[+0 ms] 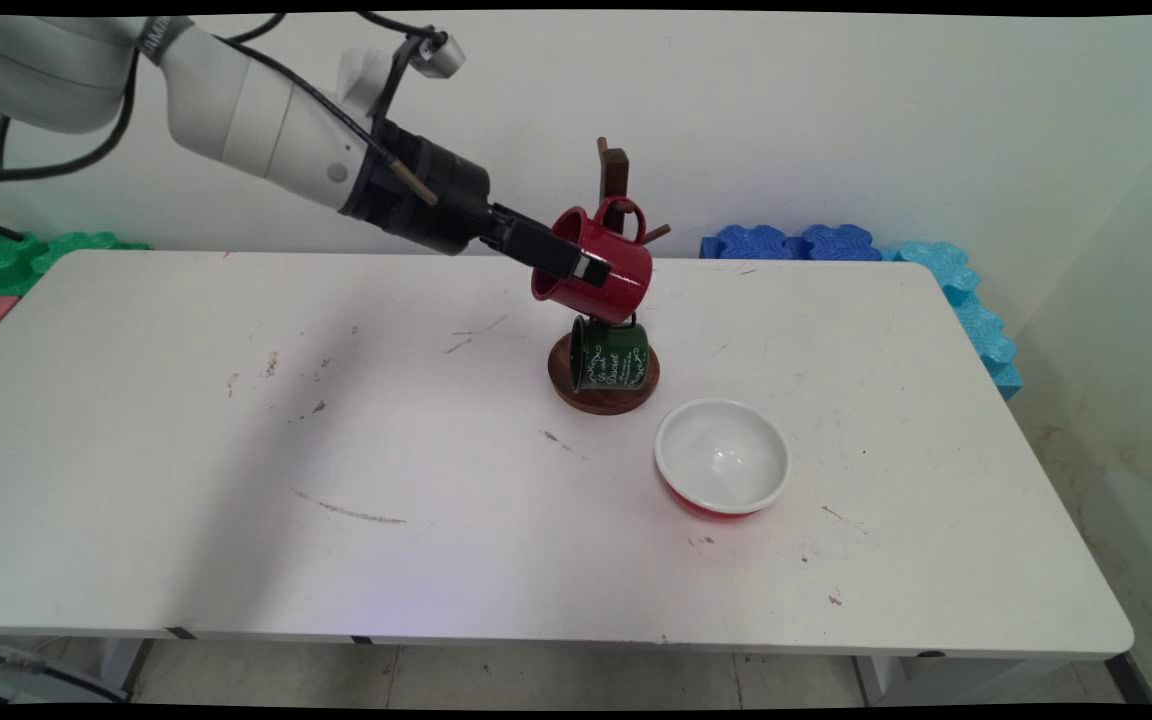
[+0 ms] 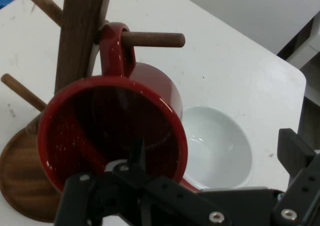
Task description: Pick up the red mug from the rack, then place the picked object on the table
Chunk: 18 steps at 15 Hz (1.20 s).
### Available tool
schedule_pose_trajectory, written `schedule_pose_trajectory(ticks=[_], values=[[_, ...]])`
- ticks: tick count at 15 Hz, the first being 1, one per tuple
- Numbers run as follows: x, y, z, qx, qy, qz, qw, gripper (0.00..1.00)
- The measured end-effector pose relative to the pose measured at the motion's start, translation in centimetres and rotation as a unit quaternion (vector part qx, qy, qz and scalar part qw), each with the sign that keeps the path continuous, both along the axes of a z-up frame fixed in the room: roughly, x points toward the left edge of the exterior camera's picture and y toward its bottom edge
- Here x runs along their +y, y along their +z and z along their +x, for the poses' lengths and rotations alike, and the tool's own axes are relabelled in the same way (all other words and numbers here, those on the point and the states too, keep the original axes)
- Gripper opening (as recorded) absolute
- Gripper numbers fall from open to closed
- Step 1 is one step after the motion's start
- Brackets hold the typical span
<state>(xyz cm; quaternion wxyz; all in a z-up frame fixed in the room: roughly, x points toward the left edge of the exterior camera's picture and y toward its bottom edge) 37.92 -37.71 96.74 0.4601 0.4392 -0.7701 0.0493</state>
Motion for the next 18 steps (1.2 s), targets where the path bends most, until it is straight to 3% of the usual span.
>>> schedule_pose_trajectory(ticks=[4, 5, 18], values=[[-0.5, -0.4, -0.4, -0.004, 0.001, 0.0, 1.0, 1.0], [-0.6, -0.5, -0.5, -0.005, 0.002, 0.0, 1.0, 0.0], [-1.5, -1.4, -0.9, -0.016, 0.005, -0.007, 0.9998, 0.0]])
